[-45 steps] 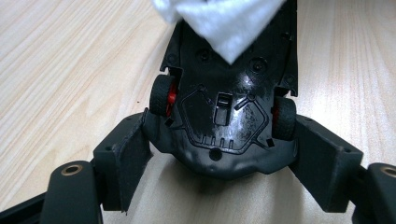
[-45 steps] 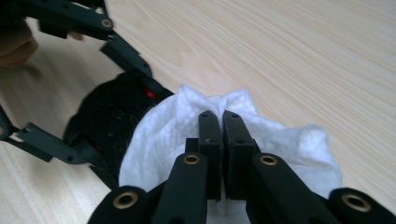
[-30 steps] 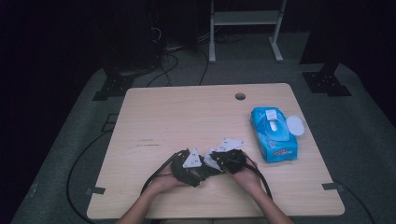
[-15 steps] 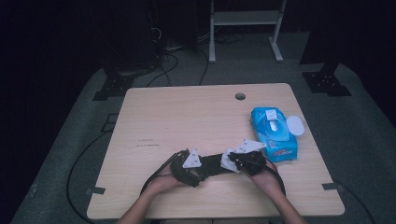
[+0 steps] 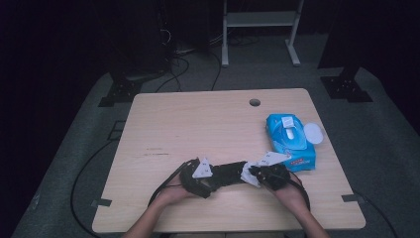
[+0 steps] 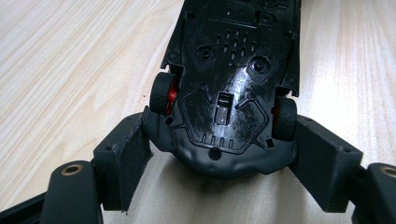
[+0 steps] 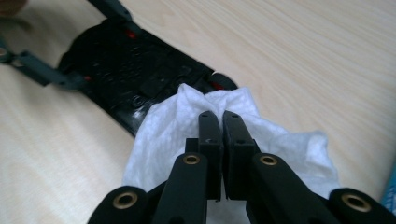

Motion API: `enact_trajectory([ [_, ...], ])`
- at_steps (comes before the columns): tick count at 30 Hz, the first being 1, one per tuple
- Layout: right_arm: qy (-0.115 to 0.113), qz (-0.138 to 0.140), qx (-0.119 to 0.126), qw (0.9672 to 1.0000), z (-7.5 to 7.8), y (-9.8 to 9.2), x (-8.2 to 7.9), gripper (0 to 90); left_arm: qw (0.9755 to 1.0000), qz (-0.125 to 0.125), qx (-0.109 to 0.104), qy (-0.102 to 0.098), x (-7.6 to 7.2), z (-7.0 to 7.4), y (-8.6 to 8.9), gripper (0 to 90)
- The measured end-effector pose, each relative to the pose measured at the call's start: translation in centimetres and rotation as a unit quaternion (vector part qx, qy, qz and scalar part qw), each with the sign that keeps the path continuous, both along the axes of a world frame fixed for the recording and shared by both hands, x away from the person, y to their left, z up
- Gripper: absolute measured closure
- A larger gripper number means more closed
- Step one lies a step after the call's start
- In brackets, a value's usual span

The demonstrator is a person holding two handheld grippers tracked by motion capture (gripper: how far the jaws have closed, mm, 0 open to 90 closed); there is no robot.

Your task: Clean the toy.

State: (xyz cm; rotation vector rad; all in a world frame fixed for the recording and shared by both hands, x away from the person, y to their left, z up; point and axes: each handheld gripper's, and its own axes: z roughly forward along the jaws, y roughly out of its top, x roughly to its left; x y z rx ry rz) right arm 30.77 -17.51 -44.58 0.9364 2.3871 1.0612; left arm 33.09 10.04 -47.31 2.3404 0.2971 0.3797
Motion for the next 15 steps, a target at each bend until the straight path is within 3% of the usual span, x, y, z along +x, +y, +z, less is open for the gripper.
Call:
enact_trajectory([
  [3,-0.002,0.012,0.001,0.9999,-0.2,0.3,-0.3,87.1,1.0000,0.002,-0.002,0.002,0.0,0.0,-0.1,24.3],
  [8,0.001,-0.001,0.016,0.9999,0.0,0.7,0.8,87.1,1.0000,0.004,-0.003,0.004,0.0,0.0,-0.2,24.3],
  [10,0.006,0.000,0.022,0.9997,-0.1,0.3,0.9,87.2,1.0000,0.002,-0.004,0.004,0.1,0.0,-0.2,24.3],
  [12,0.005,-0.006,0.013,0.9999,0.0,-0.2,0.7,87.1,1.0000,0.001,-0.003,0.002,0.1,0.0,-0.2,24.3],
  [15,0.018,-0.008,0.025,0.9995,-0.1,-0.9,0.3,87.1,1.0000,0.001,0.000,0.000,0.0,0.0,-0.2,24.3],
])
